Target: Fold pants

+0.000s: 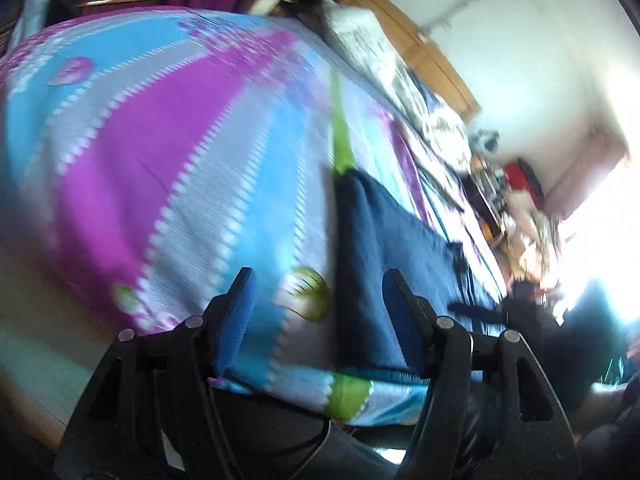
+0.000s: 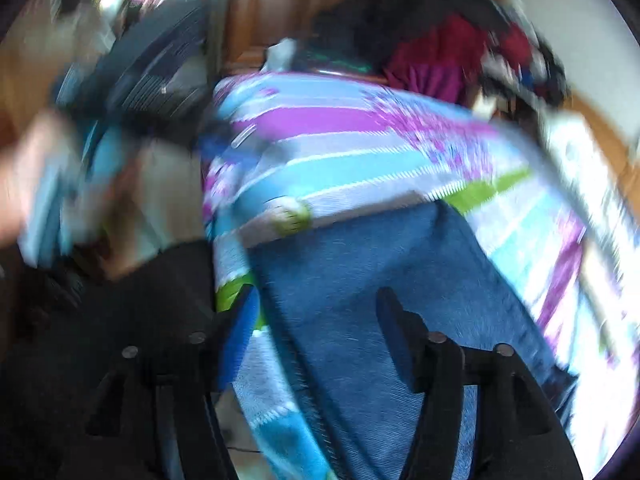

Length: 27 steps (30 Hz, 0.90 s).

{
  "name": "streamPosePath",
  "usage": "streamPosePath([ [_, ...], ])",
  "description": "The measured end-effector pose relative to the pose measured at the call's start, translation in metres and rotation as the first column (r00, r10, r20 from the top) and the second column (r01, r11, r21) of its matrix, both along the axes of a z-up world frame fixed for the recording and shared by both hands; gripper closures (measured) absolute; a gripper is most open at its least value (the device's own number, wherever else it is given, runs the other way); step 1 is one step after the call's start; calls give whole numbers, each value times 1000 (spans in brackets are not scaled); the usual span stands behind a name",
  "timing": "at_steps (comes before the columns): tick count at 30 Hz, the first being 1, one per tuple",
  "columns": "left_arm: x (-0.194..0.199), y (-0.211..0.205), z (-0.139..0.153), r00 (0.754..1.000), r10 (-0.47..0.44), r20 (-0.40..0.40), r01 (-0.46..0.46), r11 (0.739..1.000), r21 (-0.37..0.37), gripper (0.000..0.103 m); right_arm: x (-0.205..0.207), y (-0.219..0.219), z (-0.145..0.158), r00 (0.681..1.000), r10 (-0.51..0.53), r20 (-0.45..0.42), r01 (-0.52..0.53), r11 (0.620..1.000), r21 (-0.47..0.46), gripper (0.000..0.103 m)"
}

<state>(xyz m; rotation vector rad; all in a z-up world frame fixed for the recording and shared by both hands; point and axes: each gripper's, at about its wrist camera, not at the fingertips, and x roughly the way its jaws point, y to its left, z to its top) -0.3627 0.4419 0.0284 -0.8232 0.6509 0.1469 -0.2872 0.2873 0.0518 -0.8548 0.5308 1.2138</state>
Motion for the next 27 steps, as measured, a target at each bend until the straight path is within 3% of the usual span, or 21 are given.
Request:
streamPosePath([
  [2,-7,9,2,999,35,-7,-35,999,2,38,-26,9,-19,992,35,121,-32,999,-27,41],
  [5,-15,14,5,998,52,-28,-52,999,16,37,-42,26,-49,951,41,305,-24,998,-60,48],
  [7,-17,13,5,998,53,-38,-51,998,29,37,-43,36,-65,930,47,364,-6,993,-115,59],
  [10,-20,13,-3,997,52,-58,-51,998,22,37,-44,39,-76,897,67,438,-13,992,-126,58],
  [13,-9,11,-6,997,31,-73,-30,999,13,37,-47,39,-76,882,63,467,-8,993,-119,63],
  [21,36,7,17,993,-105,-46,107,994,39,36,-43,39,-64,889,37,457,5,996,-91,84],
  [23,58,7,19,984,-170,-59,173,983,56,34,-45,35,-57,890,29,455,6,997,-76,87],
  [27,112,4,13,942,-320,-102,325,945,33,33,-38,28,-35,896,-15,445,28,999,-24,88],
])
